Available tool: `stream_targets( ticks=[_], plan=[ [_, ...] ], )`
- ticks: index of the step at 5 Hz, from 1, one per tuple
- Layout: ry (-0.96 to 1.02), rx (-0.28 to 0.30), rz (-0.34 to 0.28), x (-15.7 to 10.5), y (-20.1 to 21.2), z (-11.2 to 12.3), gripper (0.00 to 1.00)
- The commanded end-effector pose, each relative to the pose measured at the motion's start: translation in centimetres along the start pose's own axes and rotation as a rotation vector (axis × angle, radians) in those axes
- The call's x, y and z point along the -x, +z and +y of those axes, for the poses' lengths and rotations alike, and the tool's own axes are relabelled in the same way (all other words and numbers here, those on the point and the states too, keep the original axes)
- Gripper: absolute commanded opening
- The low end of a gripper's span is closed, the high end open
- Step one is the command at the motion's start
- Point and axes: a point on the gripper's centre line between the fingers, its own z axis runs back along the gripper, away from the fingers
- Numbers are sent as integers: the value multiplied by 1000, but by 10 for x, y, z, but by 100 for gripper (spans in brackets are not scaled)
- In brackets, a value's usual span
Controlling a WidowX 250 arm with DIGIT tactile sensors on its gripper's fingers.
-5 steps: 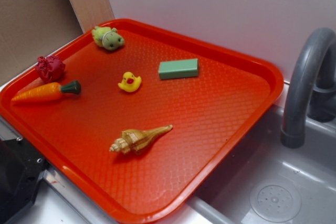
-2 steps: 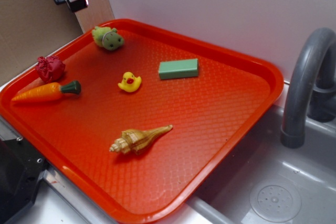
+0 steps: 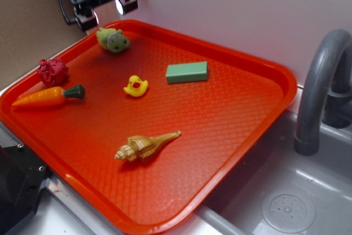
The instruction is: Grab the green animal.
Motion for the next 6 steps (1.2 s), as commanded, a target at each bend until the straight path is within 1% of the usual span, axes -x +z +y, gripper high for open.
stream_targets(
  ticks=[1,2,3,4,5,6],
  plan=[
    [-19,32,-43,2,-22,16,100],
    [-18,64,-44,6,-26,15,100],
    [-46,48,26,6,-26,26,0],
    [-284,134,13,7,33,25,0],
    [-551,172,12,-3,86,19,0],
    [-837,161,160,3,124,17,0]
  ],
)
